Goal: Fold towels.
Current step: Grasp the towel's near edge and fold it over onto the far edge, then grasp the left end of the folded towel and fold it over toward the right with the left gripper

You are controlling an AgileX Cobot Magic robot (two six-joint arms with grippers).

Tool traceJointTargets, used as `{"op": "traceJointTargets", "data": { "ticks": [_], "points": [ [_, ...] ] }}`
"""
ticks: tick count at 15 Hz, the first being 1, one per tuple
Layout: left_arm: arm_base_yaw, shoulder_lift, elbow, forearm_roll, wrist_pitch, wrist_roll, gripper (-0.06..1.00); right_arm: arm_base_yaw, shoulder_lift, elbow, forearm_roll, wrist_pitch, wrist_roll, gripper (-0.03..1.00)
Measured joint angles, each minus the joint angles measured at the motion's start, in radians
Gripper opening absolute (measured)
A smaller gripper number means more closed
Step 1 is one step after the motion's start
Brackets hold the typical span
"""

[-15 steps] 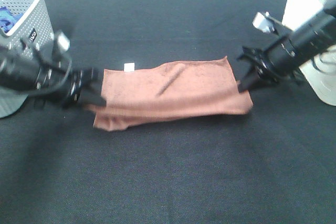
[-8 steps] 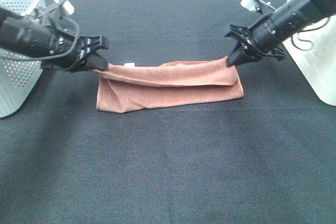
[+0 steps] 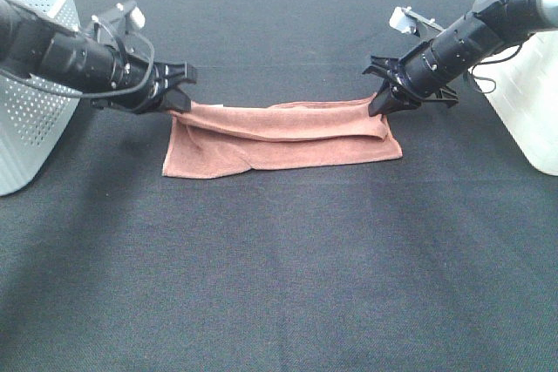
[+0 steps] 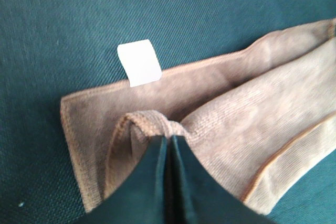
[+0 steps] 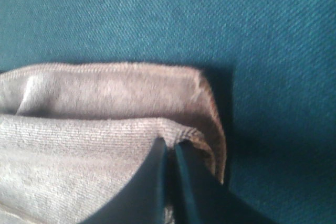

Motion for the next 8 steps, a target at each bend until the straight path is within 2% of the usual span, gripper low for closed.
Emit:
{"op": "traceJointTargets", "data": {
  "ticks": [1, 4, 5, 6, 8],
  "points": [
    [0.0, 0.001, 0.0, 0.0, 0.012, 0.0, 0.15, 0.0, 0.001, -0.001, 0.002, -0.001, 0.0, 0.16],
    [0.0, -0.001, -0.001, 0.008, 0.043, 0.0, 0.6, 0.0, 0.0, -0.001, 0.047, 0.018, 0.0, 0.67],
    [0.0, -0.003, -0.001, 0.024, 0.043, -0.009, 0.68, 0.0, -0.004, -0.001, 0.045, 0.037, 0.0, 0.77],
    [0.002, -0.012, -0.001, 0.086, 0.042, -0.066, 0.72, 0.0, -0.016, -0.001, 0.031, 0.069, 0.005, 0.82],
    [0.003, -0.019, -0.004, 0.226, 0.042, -0.222, 0.73, 0.0, -0.05, -0.002, -0.018, 0.122, 0.047, 0.84]
  ]
}}
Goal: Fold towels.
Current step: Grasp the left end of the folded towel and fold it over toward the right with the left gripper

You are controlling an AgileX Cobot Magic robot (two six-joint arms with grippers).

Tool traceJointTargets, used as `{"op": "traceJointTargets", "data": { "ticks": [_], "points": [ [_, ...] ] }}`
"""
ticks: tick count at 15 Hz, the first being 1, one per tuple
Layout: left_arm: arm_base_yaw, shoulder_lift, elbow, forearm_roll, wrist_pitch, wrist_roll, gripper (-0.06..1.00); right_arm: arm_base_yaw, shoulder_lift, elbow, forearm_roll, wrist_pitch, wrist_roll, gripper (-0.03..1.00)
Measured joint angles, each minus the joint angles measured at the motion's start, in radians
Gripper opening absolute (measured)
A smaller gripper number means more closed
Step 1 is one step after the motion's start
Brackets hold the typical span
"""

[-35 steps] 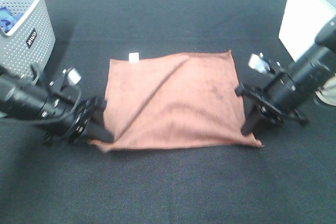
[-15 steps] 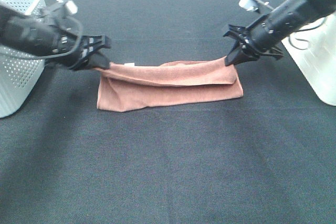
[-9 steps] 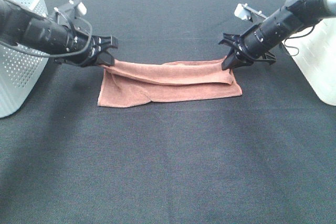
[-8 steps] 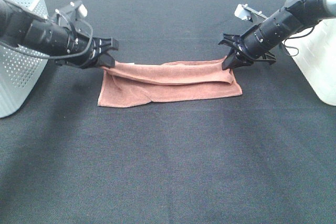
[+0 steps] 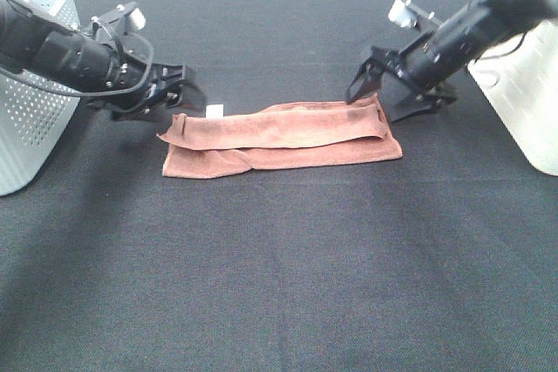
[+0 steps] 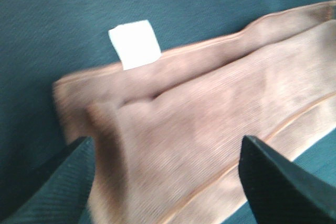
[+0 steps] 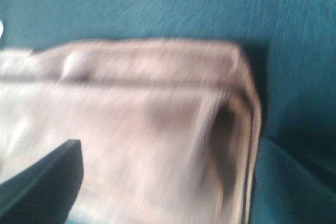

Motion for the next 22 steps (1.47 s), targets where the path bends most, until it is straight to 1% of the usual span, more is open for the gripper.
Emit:
{"op": "traceJointTargets", "data": {
  "ticks": [1, 2, 3, 4, 5, 6, 9, 10, 12, 14, 15, 16, 17, 18, 19, 21, 22],
  "points": [
    [0.0, 0.003, 0.0, 0.087, 0.005, -0.11, 0.73, 0.0, -0.013, -0.004, -0.028, 0.034, 0.028, 0.84],
    [0.0, 0.01, 0.0, 0.153, 0.017, -0.215, 0.73, 0.0, -0.018, -0.007, -0.056, 0.067, 0.052, 0.84],
    [0.0, 0.022, 0.0, 0.2, 0.022, -0.301, 0.73, 0.0, -0.019, -0.007, -0.081, 0.1, 0.071, 0.84],
    [0.0, 0.022, 0.0, 0.2, 0.022, -0.301, 0.73, 0.0, -0.019, -0.007, -0.081, 0.1, 0.071, 0.84],
    [0.0, 0.043, 0.0, 0.227, 0.023, -0.372, 0.73, 0.0, -0.018, -0.007, -0.1, 0.122, 0.083, 0.85],
    [0.0, 0.058, -0.002, 0.227, 0.023, -0.383, 0.73, 0.0, -0.018, -0.007, -0.103, 0.123, 0.083, 0.85],
    [0.0, 0.1, -0.06, 0.19, 0.044, -0.383, 0.73, 0.0, -0.018, -0.007, -0.104, 0.124, 0.085, 0.85],
    [-0.001, 0.126, -0.1, 0.164, 0.069, -0.376, 0.7, 0.0, -0.018, -0.007, -0.104, 0.124, 0.085, 0.85],
    [-0.004, 0.156, -0.138, 0.149, 0.106, -0.377, 0.48, 0.0, -0.018, -0.007, -0.107, 0.124, 0.087, 0.85],
    [-0.005, 0.169, -0.14, 0.153, 0.126, -0.392, 0.17, 0.0, -0.018, -0.007, -0.113, 0.124, 0.087, 0.85],
    [-0.005, 0.17, -0.14, 0.161, 0.127, -0.395, 0.04, 0.0, -0.018, -0.007, -0.115, 0.125, 0.087, 0.85],
    [-0.005, 0.17, -0.14, 0.176, 0.13, -0.399, 0.02, 0.0, -0.018, -0.007, -0.116, 0.125, 0.087, 0.85],
    [-0.005, 0.166, -0.14, 0.2, 0.134, -0.409, 0.02, 0.0, -0.018, -0.007, -0.116, 0.125, 0.087, 0.85],
    [-0.005, 0.166, -0.14, 0.2, 0.134, -0.409, 0.02, 0.0, -0.018, -0.007, -0.116, 0.125, 0.087, 0.85],
    [-0.006, 0.154, -0.14, 0.245, 0.141, -0.434, 0.02, 0.0, -0.018, -0.007, -0.117, 0.125, 0.087, 0.85],
    [-0.008, 0.107, -0.14, 0.407, 0.161, -0.537, 0.02, 0.0, -0.018, -0.007, -0.12, 0.125, 0.087, 0.85],
    [-0.008, 0.064, -0.151, 0.56, 0.2, -0.648, 0.02, 0.0, -0.018, -0.007, -0.12, 0.125, 0.087, 0.85]
  ]
}}
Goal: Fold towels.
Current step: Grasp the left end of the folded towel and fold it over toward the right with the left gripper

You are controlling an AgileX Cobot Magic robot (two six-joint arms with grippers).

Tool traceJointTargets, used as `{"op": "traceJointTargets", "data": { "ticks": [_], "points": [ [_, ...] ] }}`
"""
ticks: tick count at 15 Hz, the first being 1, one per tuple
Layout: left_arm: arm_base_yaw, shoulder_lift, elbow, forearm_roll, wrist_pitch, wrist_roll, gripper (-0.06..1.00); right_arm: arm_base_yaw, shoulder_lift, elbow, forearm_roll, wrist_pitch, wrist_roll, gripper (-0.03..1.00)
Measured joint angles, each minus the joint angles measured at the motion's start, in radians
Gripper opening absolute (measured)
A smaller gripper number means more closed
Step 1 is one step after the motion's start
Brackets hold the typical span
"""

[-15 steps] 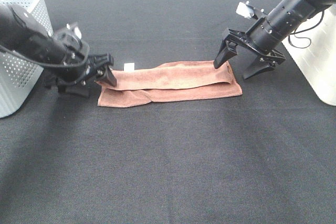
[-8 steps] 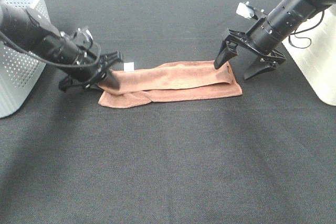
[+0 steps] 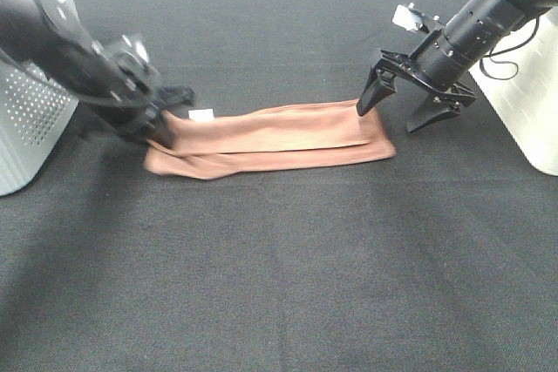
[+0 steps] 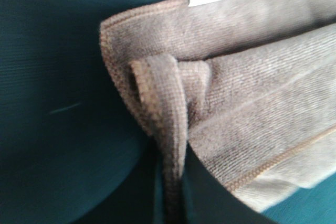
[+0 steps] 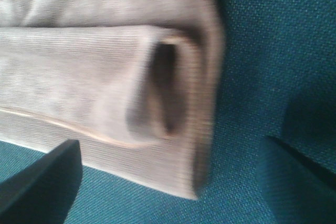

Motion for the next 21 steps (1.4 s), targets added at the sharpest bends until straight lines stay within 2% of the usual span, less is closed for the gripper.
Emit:
{"op": "traceJointTargets", "data": {
  "ticks": [2, 3, 5, 6, 9, 10, 12, 18, 19, 21],
  "points": [
    [0.0, -0.021, -0.06, 0.149, 0.097, -0.109, 0.02, 0.0, 0.0, 0.0, 0.0, 0.0, 0.0, 0.85],
    [0.0, -0.025, -0.105, 0.182, 0.156, -0.138, 0.02, 0.0, 0.0, 0.0, 0.0, 0.0, 0.0, 0.85],
    [-0.002, -0.025, -0.195, 0.169, 0.261, -0.152, 0.02, 0.0, 0.0, 0.0, 0.0, 0.003, 0.0, 0.85],
    [-0.018, -0.026, -0.244, 0.102, 0.298, -0.146, 0.02, 0.0, 0.0, 0.0, 0.0, 0.011, 0.0, 0.85],
    [-0.075, -0.026, -0.27, -0.084, 0.277, -0.112, 0.02, 0.0, 0.0, 0.0, 0.0, 0.02, 0.0, 0.85],
    [-0.075, -0.026, -0.27, -0.084, 0.277, -0.112, 0.02, 0.0, 0.0, 0.0, 0.0, 0.02, 0.0, 0.85],
    [-0.128, 0.004, -0.288, -0.191, 0.202, -0.108, 0.02, 0.0, 0.0, 0.0, -0.001, 0.028, 0.0, 0.85],
    [-0.221, 0.192, -0.399, -0.33, 0.114, -0.106, 0.02, 0.0, 0.0, 0.0, -0.001, 0.044, 0.02, 0.85],
    [-0.232, 0.223, -0.411, -0.377, 0.087, -0.106, 0.04, 0.0, 0.0, 0.0, -0.001, 0.045, 0.022, 0.85],
    [-0.244, 0.243, -0.413, -0.414, 0.03, -0.106, 0.1, 0.0, 0.0, 0.0, -0.001, 0.045, 0.022, 0.85]
  ]
}}
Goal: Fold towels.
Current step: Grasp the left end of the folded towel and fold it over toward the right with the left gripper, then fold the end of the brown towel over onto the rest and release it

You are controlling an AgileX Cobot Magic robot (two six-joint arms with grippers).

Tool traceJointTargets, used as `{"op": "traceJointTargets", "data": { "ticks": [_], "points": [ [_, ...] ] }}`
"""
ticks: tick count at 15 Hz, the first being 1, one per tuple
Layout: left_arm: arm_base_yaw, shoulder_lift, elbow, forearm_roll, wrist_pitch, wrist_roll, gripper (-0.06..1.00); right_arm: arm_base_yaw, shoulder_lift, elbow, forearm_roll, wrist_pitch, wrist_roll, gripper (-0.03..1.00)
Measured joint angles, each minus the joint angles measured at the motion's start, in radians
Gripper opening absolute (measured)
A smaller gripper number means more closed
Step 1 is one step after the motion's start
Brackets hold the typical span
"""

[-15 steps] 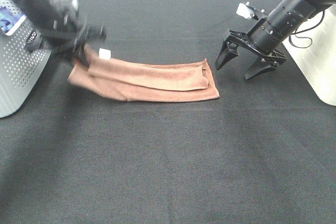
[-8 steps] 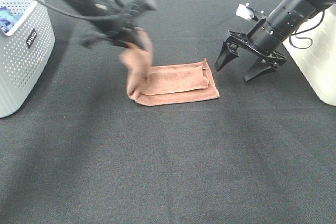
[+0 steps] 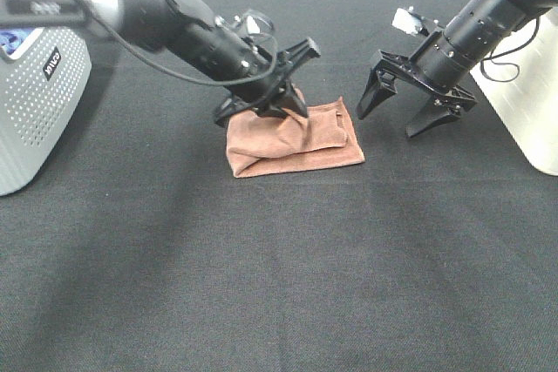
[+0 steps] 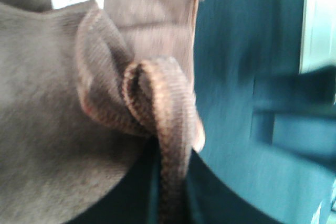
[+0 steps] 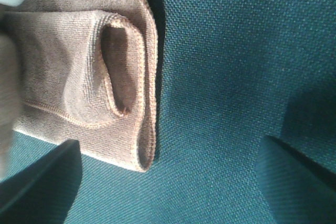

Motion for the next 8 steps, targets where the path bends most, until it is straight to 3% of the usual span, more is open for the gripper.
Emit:
{"op": "traceJointTargets", "data": {
  "ticks": [2, 3, 4, 6, 8],
  "points": [
    [-0.011, 0.003, -0.001, -0.025, -0.051, 0.0, 0.2, 0.0, 0.0, 0.0, 0.002, 0.0, 0.0, 0.85],
    [-0.017, 0.003, -0.002, -0.063, -0.071, 0.004, 0.31, 0.0, 0.0, 0.0, 0.003, 0.0, 0.0, 0.85],
    [-0.017, 0.003, -0.002, -0.063, -0.071, 0.004, 0.31, 0.0, 0.0, 0.0, 0.003, 0.0, 0.0, 0.85],
    [-0.022, 0.003, -0.002, -0.088, -0.077, 0.017, 0.49, 0.0, 0.0, 0.0, 0.007, 0.0, 0.0, 0.85],
    [-0.022, 0.003, -0.003, -0.13, -0.081, 0.045, 0.59, 0.0, 0.0, 0.0, 0.008, 0.0, 0.001, 0.85]
  ]
}}
